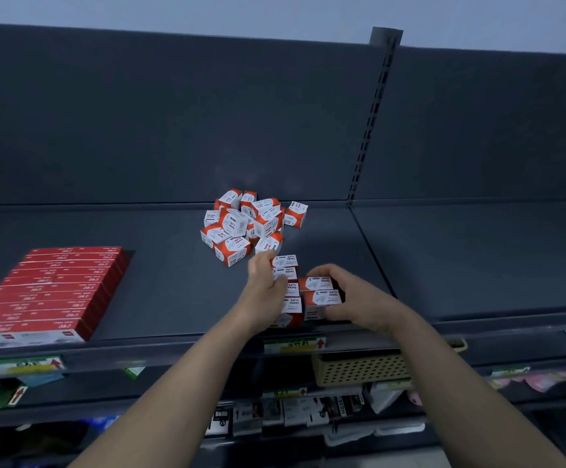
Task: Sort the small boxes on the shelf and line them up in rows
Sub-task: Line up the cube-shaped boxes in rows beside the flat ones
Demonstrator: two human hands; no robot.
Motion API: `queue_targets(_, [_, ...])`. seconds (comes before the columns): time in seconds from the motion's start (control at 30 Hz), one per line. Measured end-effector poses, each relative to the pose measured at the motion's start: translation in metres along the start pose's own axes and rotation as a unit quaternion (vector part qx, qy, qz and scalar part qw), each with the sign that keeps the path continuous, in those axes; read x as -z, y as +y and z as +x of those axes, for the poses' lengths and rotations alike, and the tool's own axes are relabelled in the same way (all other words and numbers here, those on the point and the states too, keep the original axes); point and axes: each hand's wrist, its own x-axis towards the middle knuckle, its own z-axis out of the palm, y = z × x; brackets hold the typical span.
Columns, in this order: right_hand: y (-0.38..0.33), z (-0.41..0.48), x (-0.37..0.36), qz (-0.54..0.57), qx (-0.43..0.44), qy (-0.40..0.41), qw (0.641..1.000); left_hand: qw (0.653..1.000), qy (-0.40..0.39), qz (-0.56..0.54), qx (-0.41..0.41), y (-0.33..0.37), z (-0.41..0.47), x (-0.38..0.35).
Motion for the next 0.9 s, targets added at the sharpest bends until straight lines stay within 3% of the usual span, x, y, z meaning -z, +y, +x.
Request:
queue_targets(0.4, [-0.008,-0.004,0.000,-0.027,-0.014,-0.030,0.999,0.999,-0.028,0.017,0.004,-0.004,-0.002,0.011])
queue_targets(0.5, [-0.010,0.003,0.011,0.014,-0.013,-0.002,1.000,1.000,0.009,0.013,-0.027,-0.007,0.004,0.020])
queue_targets(0.57, [-0.012,0.012,0.016,0.036,-0.007,0.037,0.999,0.994,0.085,0.055,-0.052,-0.007,0.013,0.031])
queue_targets(0.67, [-0.018,0.036,0.018,-0.025,-0.012,0.080,0.996,0.977,0.161,0.122,-0.064,-0.001,0.027,0.046])
queue_targets(0.8, [-0.022,0.075,0.014,-0.033,0.008,0.140,0.990,0.967,0.132,0.215,-0.025,0.008,0.053,0.052])
queue_targets(0.9, [-0.034,0.102,0.014,-0.001,0.075,0.154,0.985,0.949,0.115,0.292,0.004,0.015,0.067,0.050])
